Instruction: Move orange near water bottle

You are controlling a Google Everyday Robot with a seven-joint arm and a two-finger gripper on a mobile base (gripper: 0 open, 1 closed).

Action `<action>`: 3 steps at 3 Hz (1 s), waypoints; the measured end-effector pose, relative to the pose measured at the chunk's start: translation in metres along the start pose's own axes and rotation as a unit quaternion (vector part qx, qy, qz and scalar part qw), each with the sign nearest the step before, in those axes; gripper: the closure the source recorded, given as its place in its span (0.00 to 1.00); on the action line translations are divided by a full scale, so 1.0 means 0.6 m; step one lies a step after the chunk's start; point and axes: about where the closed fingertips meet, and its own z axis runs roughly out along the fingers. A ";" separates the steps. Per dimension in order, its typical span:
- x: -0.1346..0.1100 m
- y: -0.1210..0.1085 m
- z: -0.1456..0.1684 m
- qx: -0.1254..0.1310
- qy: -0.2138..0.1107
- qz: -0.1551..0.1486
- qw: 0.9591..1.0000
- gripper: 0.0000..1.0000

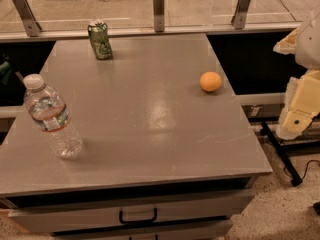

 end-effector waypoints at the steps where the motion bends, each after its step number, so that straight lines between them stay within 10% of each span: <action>1: 0.000 0.000 0.000 0.000 0.000 0.000 1.000 0.00; 3: -0.032 -0.080 0.093 0.004 -0.074 0.002 0.997 0.00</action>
Offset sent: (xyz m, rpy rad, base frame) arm 0.0565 0.0102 -0.0340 0.1285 -0.0268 0.0483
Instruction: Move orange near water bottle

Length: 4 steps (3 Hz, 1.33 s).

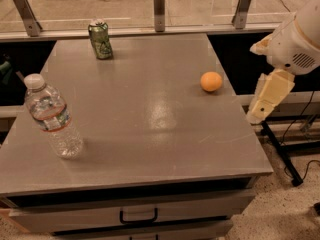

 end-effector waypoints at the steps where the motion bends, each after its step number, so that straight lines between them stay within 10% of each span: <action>1: -0.012 -0.060 0.073 0.011 -0.048 0.022 0.999 0.00; 4: -0.047 -0.138 0.218 0.002 -0.129 0.101 0.986 0.00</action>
Offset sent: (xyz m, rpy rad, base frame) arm 0.1365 0.0251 -0.0763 0.3198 -0.0613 -0.1280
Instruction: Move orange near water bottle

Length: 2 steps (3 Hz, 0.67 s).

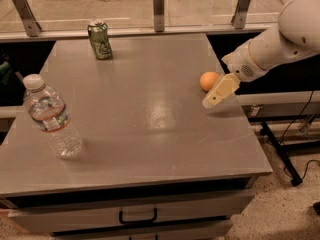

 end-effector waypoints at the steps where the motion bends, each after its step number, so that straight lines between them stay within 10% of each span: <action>1: 0.005 -0.008 0.019 -0.011 -0.014 0.025 1.000 0.17; 2: -0.011 -0.008 0.015 -0.023 -0.034 0.031 0.999 0.41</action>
Offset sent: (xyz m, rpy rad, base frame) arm 0.0107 0.0097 0.0122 0.1570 0.0342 0.0014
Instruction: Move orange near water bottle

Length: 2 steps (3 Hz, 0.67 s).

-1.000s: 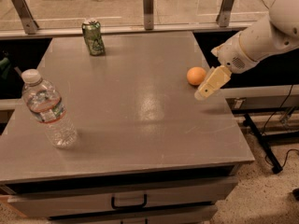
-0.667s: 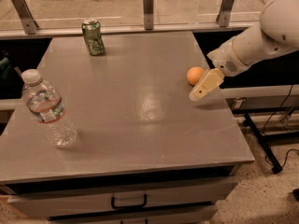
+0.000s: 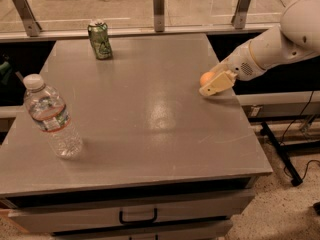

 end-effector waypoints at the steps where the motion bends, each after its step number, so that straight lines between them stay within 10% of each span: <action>1: -0.016 0.022 -0.003 -0.026 -0.017 0.000 1.000 0.65; 2: -0.036 0.064 -0.005 -0.071 -0.035 -0.010 0.997 0.88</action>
Offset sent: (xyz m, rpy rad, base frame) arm -0.0553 0.0502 0.0262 0.1636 0.0934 0.2157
